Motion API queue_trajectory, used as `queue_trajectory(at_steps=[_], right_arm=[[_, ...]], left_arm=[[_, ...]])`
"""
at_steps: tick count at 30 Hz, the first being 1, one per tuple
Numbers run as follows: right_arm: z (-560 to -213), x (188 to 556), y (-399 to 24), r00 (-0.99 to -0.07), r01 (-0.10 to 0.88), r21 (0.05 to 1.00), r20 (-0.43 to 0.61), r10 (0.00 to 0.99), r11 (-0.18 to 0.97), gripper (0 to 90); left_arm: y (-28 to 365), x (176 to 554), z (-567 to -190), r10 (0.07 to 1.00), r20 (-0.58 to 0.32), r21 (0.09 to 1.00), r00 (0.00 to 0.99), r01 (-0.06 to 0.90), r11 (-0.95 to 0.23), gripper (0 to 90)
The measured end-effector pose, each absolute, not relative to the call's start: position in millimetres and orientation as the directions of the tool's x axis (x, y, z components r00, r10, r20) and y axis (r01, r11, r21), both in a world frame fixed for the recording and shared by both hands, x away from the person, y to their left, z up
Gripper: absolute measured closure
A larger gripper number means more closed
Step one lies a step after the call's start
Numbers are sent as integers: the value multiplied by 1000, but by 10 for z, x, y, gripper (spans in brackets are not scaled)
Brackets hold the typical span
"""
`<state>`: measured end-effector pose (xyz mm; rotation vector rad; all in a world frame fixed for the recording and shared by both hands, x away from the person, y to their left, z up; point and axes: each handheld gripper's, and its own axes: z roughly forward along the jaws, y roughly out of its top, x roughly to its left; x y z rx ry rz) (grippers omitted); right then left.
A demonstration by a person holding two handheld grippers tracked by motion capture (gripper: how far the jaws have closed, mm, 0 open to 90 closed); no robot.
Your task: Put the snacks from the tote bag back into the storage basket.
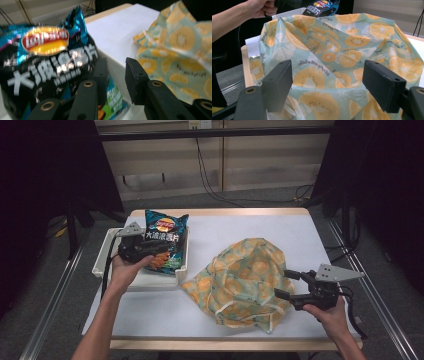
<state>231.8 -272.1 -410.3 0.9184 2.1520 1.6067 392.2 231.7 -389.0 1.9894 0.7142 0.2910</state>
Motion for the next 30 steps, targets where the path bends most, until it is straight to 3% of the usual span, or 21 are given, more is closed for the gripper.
queue_trajectory(at_steps=[3, 7, 10, 18, 30], right_arm=[[-4109, 2335, -2726, -751, 312, 935, 133, 646, 170, 235], [-4129, 2359, -2720, -753, 315, 933, 136, 643, 172, 234], [-4149, 2374, -2708, -756, 322, 930, 139, 640, 178, 233], [-4151, 2371, -2690, -760, 319, 931, 137, 635, 180, 234], [-4154, 2368, -2686, -759, 319, 929, 133, 637, 187, 234]], left_arm=[[2375, 3873, -4006, 603, -87, 839, 793, 385, -385, 718], [2444, 3832, -4170, 593, -108, 811, 798, 415, -412, 820], [2436, 3823, -4297, 584, -122, 786, 802, 438, -437, 829], [2327, 3873, -4520, 592, -119, 715, 797, 482, -506, 782], [2251, 4098, -4582, 607, -104, 708, 787, 488, -511, 764]])
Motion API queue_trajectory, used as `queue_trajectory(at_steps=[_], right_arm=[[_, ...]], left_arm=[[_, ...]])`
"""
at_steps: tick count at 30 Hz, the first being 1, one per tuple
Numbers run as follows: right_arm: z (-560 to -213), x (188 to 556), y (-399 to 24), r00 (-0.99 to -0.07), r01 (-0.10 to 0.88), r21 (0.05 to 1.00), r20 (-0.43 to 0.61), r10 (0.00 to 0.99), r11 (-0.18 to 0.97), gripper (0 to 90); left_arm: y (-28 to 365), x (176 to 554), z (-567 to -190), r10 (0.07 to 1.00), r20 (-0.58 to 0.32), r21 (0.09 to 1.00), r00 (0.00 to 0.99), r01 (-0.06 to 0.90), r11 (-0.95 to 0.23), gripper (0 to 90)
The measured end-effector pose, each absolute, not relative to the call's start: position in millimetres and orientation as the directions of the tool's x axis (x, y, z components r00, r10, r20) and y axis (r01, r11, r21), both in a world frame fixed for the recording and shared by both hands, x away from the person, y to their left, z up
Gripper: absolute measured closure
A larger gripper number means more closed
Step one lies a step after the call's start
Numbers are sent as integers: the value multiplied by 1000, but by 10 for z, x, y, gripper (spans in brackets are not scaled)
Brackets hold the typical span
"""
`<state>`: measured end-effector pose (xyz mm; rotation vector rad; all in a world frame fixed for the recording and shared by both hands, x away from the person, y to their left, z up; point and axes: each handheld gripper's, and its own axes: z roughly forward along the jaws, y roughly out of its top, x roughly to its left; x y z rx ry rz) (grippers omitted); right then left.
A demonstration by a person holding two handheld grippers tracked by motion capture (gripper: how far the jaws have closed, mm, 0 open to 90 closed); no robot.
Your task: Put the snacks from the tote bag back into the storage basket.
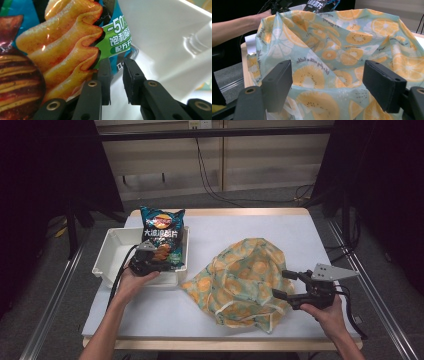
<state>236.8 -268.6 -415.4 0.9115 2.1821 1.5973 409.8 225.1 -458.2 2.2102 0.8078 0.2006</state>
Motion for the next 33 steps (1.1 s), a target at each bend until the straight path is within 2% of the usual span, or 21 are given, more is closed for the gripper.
queue_trajectory(at_steps=[4, 5, 12, 16, 22, 26, 33], right_arm=[[-4151, 2365, -2685, -760, 319, 930, 134, 636, 185, 234], [-4147, 2359, -2687, -761, 316, 931, 133, 636, 184, 235], [-4140, 2355, -2692, -757, 318, 931, 133, 639, 182, 235], [-4150, 2361, -2680, -757, 319, 930, 131, 640, 186, 234], [-4154, 2363, -2676, -758, 320, 929, 133, 639, 186, 234], [-4154, 2360, -2675, -760, 318, 929, 131, 637, 188, 235], [-4150, 2358, -2679, -758, 318, 930, 130, 639, 187, 234]], left_arm=[[2299, 4132, -4596, 609, -102, 695, 787, 494, -522, 757], [2338, 4135, -4604, 611, -132, 689, 781, 515, -510, 706], [2480, 4151, -4587, 642, -120, 681, 757, 534, -502, 715], [2549, 4261, -4618, 640, -151, 680, 753, 549, -486, 715], [2597, 4355, -4632, 647, -147, 682, 748, 550, -481, 691], [2648, 4432, -4673, 662, -176, 679, 729, 576, -455, 649], [2678, 4456, -4682, 676, -166, 673, 718, 584, -454, 595]])
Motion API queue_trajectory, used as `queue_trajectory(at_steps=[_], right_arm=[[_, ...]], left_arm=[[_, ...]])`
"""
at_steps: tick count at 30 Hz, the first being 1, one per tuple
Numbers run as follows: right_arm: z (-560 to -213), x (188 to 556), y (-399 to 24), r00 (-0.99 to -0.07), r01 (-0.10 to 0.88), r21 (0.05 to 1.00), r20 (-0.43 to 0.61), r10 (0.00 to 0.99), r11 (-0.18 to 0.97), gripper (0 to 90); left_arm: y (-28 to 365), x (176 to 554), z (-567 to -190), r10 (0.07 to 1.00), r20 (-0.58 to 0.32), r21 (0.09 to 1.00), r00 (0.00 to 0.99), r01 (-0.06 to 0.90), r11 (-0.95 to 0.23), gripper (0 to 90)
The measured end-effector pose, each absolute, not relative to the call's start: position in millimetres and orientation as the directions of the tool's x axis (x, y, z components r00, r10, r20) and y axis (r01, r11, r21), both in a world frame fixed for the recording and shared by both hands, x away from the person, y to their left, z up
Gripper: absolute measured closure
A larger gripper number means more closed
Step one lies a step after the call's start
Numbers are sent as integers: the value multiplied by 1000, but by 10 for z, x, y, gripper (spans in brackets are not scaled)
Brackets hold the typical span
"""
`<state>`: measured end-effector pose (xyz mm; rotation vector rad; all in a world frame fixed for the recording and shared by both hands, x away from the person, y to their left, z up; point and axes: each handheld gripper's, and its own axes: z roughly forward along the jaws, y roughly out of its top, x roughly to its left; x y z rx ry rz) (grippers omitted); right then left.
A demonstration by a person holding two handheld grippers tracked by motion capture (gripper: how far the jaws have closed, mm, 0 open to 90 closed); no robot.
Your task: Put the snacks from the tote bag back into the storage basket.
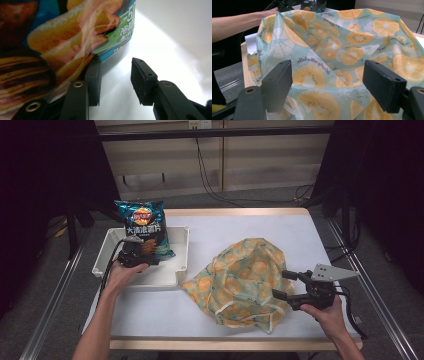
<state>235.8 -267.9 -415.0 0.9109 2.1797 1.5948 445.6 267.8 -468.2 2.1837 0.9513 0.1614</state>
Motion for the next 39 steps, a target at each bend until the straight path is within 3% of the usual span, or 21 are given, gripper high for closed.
queue_trajectory(at_steps=[17, 26, 31, 39], right_arm=[[-4147, 2349, -2682, -755, 320, 928, 130, 642, 189, 234], [-4146, 2344, -2688, -752, 319, 928, 126, 647, 190, 232], [-4143, 2338, -2694, -751, 317, 929, 123, 648, 191, 230], [-4131, 2318, -2707, -747, 320, 928, 122, 654, 192, 226]], left_arm=[[2568, 4210, -4472, 674, -151, 709, 723, 554, -436, 521], [2466, 3927, -4322, 638, -114, 781, 762, 465, -416, 345], [2414, 3733, -4275, 637, -41, 820, 769, 390, -418, 246], [2405, 3480, -4276, 649, -48, 833, 760, 389, -393, 139]])
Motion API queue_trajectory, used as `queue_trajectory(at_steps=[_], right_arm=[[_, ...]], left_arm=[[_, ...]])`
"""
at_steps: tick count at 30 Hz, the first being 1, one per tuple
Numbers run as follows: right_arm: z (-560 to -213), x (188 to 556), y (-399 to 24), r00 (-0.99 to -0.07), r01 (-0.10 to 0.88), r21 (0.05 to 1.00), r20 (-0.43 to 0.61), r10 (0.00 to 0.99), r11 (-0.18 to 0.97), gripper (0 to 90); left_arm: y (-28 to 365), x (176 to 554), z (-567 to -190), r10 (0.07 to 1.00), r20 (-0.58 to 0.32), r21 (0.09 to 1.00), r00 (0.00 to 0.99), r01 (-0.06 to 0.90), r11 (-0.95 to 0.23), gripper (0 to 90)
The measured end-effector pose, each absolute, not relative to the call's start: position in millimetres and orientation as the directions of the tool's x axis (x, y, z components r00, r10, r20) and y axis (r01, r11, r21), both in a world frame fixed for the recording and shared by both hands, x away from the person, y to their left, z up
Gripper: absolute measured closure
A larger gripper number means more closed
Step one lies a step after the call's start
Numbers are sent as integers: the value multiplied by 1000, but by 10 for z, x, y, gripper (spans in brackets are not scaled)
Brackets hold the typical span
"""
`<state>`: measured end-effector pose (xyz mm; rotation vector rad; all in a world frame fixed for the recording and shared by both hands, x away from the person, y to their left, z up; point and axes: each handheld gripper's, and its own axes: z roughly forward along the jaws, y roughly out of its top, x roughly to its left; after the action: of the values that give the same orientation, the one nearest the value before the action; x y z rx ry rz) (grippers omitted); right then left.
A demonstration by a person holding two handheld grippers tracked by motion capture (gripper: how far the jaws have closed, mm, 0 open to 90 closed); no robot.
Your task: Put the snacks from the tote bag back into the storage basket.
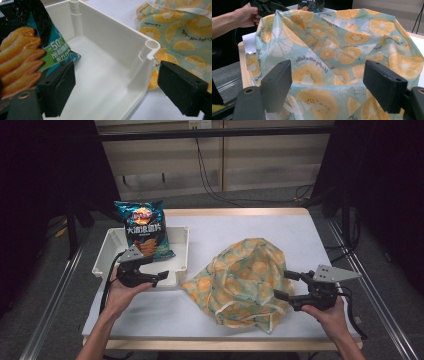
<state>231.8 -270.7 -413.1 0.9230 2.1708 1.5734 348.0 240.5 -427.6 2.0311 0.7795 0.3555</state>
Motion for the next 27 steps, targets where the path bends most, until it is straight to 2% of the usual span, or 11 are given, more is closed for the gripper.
queue_trajectory(at_steps=[12, 19, 23, 24, 27], right_arm=[[-4134, 2227, -2735, -730, 324, 921, 99, 676, 215, 216], [-4204, 2093, -2902, -686, 356, 912, 106, 719, 205, 213], [-4274, 2011, -3001, -655, 368, 913, 122, 746, 174, 204], [-4310, 1988, -3034, -636, 371, 914, 122, 762, 164, 192], [-4348, 1982, -3054, -621, 382, 911, 127, 774, 157, 176]], left_arm=[[2430, 3016, -4243, 674, -43, 857, 738, 374, -355, 101], [2455, 2702, -4333, 684, -50, 876, 728, 361, -321, 109], [2485, 2537, -4375, 714, -88, 893, 695, 373, -252, 109], [2497, 2479, -4392, 714, -48, 897, 699, 345, -277, 108], [2520, 2469, -4422, 710, -51, 896, 702, 346, -277, 108]])
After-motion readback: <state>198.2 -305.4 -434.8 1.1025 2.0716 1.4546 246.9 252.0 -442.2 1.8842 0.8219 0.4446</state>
